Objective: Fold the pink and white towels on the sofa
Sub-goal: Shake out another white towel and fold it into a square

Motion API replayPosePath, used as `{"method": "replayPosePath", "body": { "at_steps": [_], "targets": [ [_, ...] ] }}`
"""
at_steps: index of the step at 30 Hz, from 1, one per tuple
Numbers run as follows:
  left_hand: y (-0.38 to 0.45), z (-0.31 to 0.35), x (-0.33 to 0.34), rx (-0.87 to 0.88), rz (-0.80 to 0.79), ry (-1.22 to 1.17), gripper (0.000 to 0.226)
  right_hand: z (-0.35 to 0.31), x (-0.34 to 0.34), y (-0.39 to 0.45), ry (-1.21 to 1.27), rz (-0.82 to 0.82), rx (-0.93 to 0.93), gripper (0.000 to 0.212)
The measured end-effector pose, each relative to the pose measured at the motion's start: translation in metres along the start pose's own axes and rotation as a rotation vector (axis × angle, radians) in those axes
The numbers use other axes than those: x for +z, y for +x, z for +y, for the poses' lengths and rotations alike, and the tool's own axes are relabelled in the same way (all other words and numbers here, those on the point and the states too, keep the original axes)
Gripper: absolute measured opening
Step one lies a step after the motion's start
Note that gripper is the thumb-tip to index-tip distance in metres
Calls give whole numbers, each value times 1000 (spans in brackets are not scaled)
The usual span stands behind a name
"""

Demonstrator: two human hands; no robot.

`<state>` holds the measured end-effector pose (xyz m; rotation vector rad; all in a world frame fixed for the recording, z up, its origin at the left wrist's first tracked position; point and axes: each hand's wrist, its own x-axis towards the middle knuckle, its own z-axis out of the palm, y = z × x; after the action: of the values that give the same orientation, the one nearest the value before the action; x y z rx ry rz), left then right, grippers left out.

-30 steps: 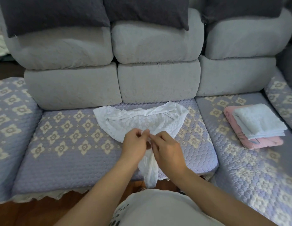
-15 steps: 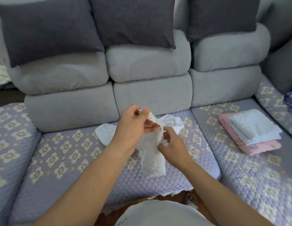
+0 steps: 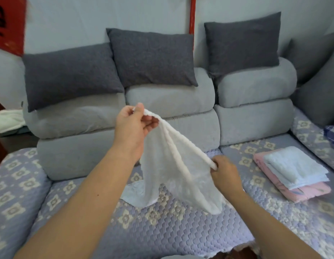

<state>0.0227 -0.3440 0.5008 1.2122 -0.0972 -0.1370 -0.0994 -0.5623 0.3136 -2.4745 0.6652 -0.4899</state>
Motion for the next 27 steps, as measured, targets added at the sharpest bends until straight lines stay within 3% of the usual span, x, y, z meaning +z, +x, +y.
{"method": "replayPosePath", "body": {
  "at_steps": [4, 8, 11, 13, 15, 17, 20, 21, 23, 27],
  "targets": [
    [17, -7, -7, -23, 87, -63, 25, 40, -6, -2, -211, -68, 264, 21],
    [33, -17, -18, -80, 204, -55, 22, 57, -19, -9, -454, -242, 523, 28],
    [37, -29, -27, -112, 219, 24, 23, 79, -26, -8, -375, -275, 589, 27],
    [37, -36, -31, -137, 228, 28, 23, 95, -29, -4, -9, -168, 728, 23],
    [39, -42, -34, -167, 238, -9, 21, 98, -29, -3, 784, -66, 1014, 33],
    [43, -45, -36, -219, 251, -59, 19, 100, -26, -7, 1449, -58, 1127, 48],
    [52, -51, -43, -298, 286, -127, 18, 97, -24, -10, 1669, -142, 997, 42],
    [56, -52, -46, -314, 301, -137, 15, 91, -25, -14, 1624, -170, 914, 34],
    [64, -56, -55, -327, 332, -133, 8, 85, -24, -21, 1310, -198, 688, 19],
    [80, -59, -85, -329, 365, -43, 16, 94, -25, -34, 235, -168, 392, 42]
  ]
}}
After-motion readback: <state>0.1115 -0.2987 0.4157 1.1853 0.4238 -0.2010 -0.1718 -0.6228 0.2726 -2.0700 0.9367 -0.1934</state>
